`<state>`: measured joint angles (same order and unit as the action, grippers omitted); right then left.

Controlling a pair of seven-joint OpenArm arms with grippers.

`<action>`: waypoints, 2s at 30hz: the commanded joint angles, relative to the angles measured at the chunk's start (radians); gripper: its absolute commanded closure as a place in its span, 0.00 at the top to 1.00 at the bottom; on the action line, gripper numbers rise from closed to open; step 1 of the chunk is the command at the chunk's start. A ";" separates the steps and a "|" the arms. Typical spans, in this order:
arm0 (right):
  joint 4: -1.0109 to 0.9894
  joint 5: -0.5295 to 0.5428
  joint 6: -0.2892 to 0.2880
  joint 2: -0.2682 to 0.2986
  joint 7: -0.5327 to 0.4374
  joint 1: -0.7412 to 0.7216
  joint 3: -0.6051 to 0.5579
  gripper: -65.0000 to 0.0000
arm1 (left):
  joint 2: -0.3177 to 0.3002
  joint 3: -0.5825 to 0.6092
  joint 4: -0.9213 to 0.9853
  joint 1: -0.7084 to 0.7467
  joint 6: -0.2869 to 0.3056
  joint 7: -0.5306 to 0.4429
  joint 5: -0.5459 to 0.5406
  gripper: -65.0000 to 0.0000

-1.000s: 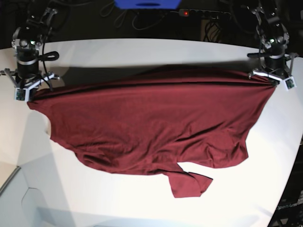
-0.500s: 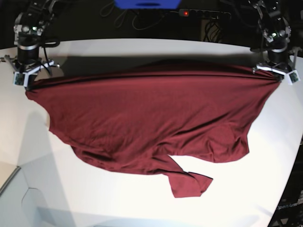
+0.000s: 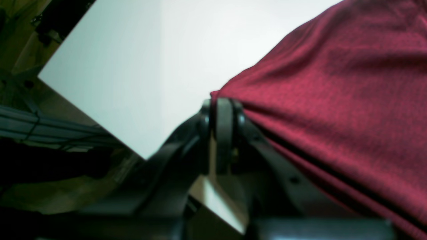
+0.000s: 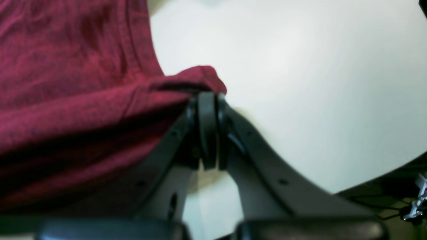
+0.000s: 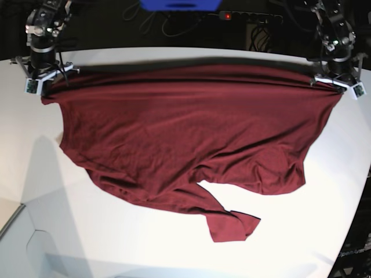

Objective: Layout the t-shirt on the table in an organized manner, then fold the t-shirt properly
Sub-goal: 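Release the shirt with the left gripper and move it along the shirt, then grasp the shirt hem with the left gripper and the right gripper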

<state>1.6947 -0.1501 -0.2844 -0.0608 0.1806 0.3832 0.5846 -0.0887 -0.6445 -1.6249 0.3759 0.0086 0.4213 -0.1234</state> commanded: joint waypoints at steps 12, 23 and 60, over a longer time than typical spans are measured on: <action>0.028 0.005 0.012 0.011 -0.023 0.006 0.005 0.00 | -0.015 -0.013 -0.021 0.008 -0.006 -0.026 0.008 0.68; 0.021 0.004 -0.144 0.006 -0.023 0.000 0.015 0.00 | -0.035 -0.015 -0.124 -0.008 -0.006 -0.026 0.008 0.69; 0.069 0.004 -0.148 -0.053 0.076 -0.192 0.268 0.48 | -0.162 0.443 0.727 -0.751 -0.009 -0.134 -0.207 0.68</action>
<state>1.7432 -0.1513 -0.4309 -0.1204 0.2794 0.1890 0.8463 -0.2344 -0.1982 -0.8814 -0.3431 0.0002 0.3153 -0.3302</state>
